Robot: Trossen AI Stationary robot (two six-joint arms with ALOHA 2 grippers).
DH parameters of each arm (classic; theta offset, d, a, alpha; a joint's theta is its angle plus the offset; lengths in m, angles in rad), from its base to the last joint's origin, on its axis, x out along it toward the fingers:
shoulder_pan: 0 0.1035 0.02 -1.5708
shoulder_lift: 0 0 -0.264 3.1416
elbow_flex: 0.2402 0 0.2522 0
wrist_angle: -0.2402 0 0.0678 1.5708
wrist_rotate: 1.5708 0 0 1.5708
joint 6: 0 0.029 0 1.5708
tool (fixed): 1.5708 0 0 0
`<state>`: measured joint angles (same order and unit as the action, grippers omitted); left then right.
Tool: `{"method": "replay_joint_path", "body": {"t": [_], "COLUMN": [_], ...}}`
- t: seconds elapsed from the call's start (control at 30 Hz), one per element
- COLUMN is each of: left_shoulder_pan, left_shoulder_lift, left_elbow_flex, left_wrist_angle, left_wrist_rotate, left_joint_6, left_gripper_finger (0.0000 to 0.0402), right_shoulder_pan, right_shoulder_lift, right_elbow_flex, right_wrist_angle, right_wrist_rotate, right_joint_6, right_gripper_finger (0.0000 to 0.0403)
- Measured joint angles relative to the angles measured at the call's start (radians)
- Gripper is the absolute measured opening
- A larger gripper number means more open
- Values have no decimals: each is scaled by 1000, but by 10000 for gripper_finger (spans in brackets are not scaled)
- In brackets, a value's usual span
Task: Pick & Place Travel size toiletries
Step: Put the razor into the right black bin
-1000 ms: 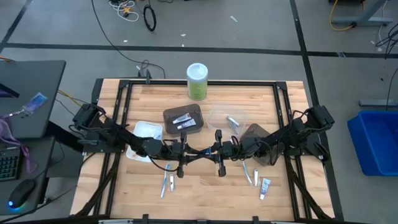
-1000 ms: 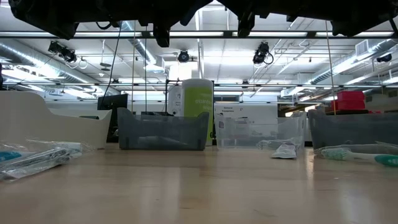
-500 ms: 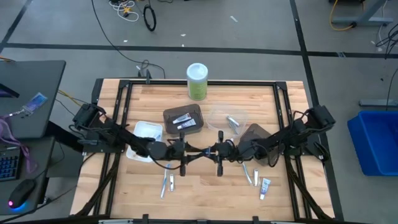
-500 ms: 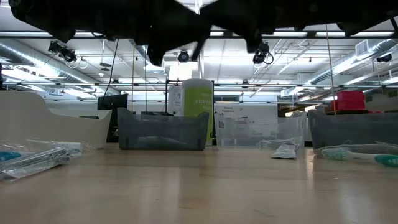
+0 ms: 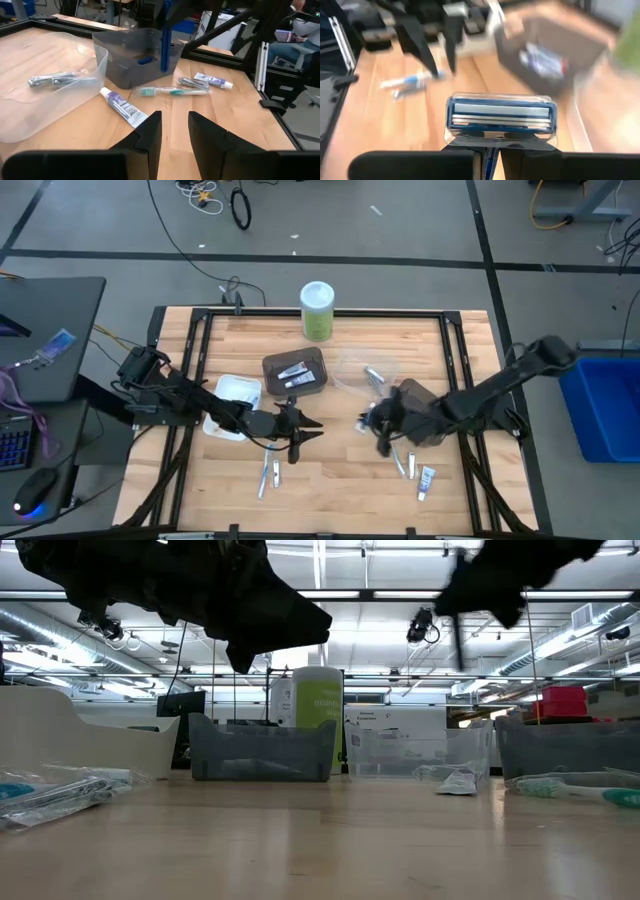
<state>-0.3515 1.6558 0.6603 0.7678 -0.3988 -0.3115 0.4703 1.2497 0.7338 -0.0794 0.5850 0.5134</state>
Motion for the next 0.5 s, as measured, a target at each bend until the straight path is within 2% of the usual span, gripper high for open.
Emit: {"method": "replay_joint_path", "body": {"t": [0.1, 0.23, 0.4, 0.5], "left_shoulder_pan": [0, 0, 0, 0], "left_shoulder_lift": [0, 0, 0, 0], "left_elbow_flex": [0, 0, 0, 0], "left_wrist_angle": [0, 1, 0, 1], "left_wrist_rotate": [-3, -3, -4, -4], "left_joint_6": [0, 0, 0, 0], "left_gripper_finger": [103, 99, 99, 98], "right_shoulder_pan": [0, -1, -4, -4], "right_shoulder_lift": [-128, -252, -303, -303], "right_elbow_flex": [0, 0, -2, -37], "right_wrist_angle": [-270, -607, -999, -1084], "right_wrist_rotate": [-87, -152, -153, -171], "right_joint_6": [195, 336, 628, 759], "right_gripper_finger": [34, 44, 48, 44]}}
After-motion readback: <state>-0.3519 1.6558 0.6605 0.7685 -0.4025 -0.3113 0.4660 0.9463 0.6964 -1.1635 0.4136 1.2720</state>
